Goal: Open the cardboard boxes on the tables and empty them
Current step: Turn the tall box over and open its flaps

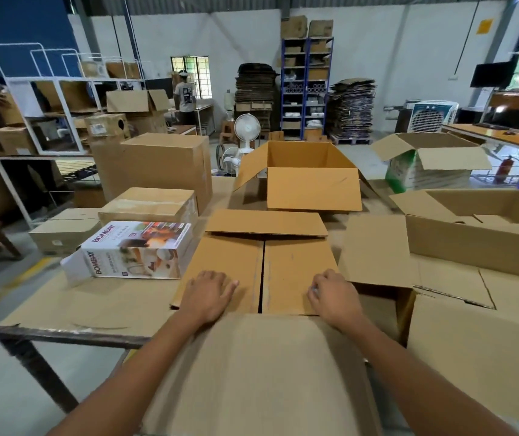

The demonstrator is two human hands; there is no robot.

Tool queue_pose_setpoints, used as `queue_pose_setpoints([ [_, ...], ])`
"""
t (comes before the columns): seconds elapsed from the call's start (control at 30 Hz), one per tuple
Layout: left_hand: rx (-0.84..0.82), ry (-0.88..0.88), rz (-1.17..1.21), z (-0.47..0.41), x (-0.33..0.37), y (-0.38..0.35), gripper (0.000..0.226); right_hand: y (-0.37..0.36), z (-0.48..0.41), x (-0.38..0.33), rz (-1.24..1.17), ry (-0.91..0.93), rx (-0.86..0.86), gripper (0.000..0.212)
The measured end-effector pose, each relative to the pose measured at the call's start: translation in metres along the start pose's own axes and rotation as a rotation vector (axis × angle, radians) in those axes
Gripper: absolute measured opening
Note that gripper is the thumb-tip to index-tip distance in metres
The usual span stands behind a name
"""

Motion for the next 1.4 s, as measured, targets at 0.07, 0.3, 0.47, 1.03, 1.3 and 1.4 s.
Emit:
queue_pose_setpoints([
  [0.07, -0.067, -0.042, -0.008, -0.041, 0.008, 0.008, 0.07, 0.002, -0.033, -0.003, -0.029, -0.012, -0.062, 0.038],
  [0.3, -0.006, 0.027, -0.058, -0.145, -0.018, 0.015, 0.067, 0.007, -0.124, -0.005, -0.041, -0.14, -0.034, 0.065],
  [0.47, 0.118, -0.031, 0.073, -0.201, -0.061, 0.029, 0.04, 0.005, -0.171, 0.016, 0.013, -0.287, 0.001, 0.057],
  [1.03, 0.473, 0.084, 0.604, -0.428, -0.063, 0.082, 0.08, 0.009, -0.388, 0.08, -0.39, -0.29, 0.264, 0.09],
  [1.3, -0.074, 0.214, 0.03, -0.464, -0.093, -0.025, 0.054, -0.068, -0.418, 0.085, -0.112, -0.204, -0.188, 0.041],
  [1.4, -0.143, 0.273, -0.061, -0.467, -0.093, -0.035, 0.066, -0.072, -0.415, 0.088, -0.111, -0.208, -0.206, 0.043],
])
Point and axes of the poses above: each hand's wrist, its own z-axis away from the middle knuckle, its own y-axis out of the back of the hand, x = y × z, the point moved 6 cm from there along -z, towards the middle knuckle, and after that the axes turned 6 degrees about -x, right-handed, at the moved point
